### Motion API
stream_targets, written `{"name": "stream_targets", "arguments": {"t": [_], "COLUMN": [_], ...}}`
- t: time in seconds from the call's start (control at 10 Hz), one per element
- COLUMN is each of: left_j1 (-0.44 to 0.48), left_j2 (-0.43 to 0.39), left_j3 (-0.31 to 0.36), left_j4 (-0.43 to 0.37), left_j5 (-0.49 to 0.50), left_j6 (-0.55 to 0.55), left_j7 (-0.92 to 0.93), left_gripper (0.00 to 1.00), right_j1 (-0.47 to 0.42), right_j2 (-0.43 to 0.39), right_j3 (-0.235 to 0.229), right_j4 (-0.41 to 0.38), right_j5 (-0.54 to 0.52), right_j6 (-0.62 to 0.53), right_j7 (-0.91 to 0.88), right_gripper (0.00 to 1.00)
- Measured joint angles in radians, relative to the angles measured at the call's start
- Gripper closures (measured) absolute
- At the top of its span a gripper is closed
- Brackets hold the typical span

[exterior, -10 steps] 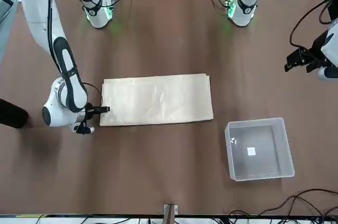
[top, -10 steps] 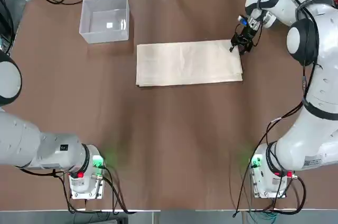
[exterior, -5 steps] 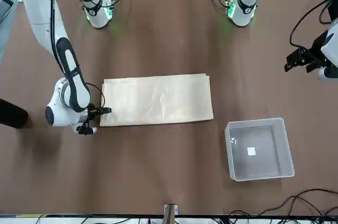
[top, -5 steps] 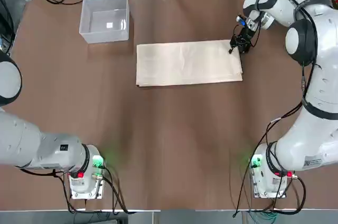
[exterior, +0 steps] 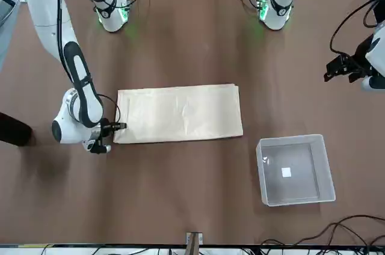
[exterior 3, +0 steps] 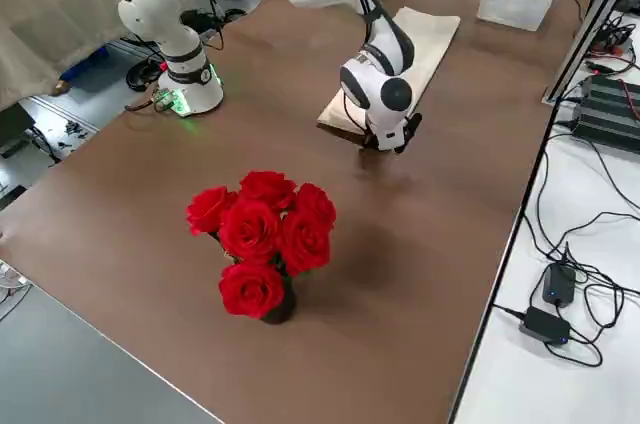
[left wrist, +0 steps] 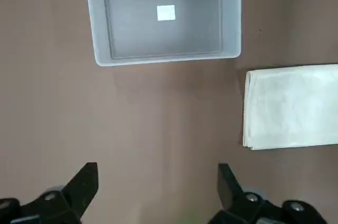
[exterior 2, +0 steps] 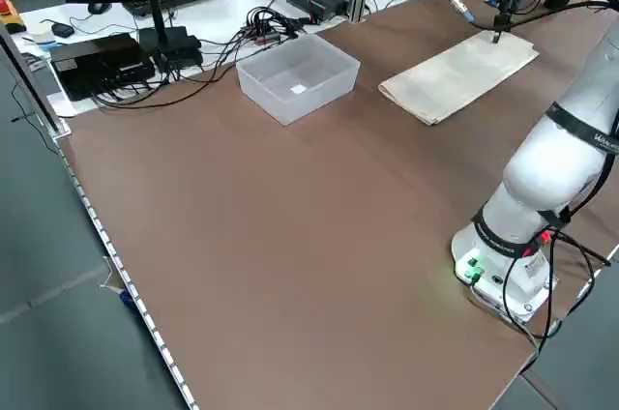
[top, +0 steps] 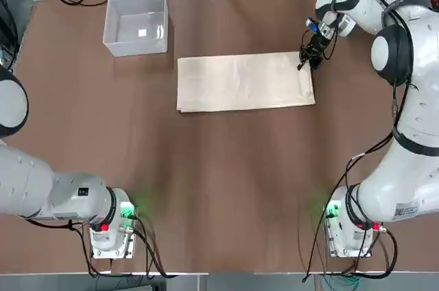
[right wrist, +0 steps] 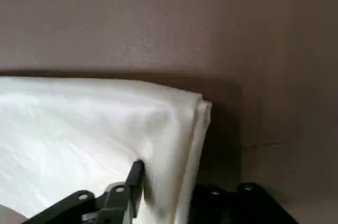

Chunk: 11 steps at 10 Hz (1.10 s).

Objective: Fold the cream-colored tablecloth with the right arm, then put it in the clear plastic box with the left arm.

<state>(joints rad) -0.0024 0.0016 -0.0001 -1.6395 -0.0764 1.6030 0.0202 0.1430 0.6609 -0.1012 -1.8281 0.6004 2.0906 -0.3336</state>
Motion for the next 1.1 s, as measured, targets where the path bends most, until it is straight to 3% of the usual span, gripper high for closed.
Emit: {"name": "stream_targets", "arguments": {"t": [0.3, 0.7, 1.1], "left_j1": [0.000, 0.000, 0.000], "left_j2": [0.000, 0.000, 0.000], "left_j3": [0.000, 0.000, 0.000], "left_j4": [0.000, 0.000, 0.000], "left_j5": [0.000, 0.000, 0.000], "left_j6": [0.000, 0.000, 0.000], "left_j7": [0.000, 0.000, 0.000], "left_gripper": [0.00, 0.00, 0.00], "right_j1": [0.009, 0.017, 0.068], "right_j2": [-0.004, -0.005, -0.014], "right_j3": [0.001, -0.004, -0.041], "right_j4": [0.002, 0.002, 0.016], "right_j5": [0.001, -0.006, -0.016], "right_j6": [0.002, 0.004, 0.033], "right_j7": [-0.005, -0.006, 0.001], "right_gripper": [0.91, 0.92, 0.92]}}
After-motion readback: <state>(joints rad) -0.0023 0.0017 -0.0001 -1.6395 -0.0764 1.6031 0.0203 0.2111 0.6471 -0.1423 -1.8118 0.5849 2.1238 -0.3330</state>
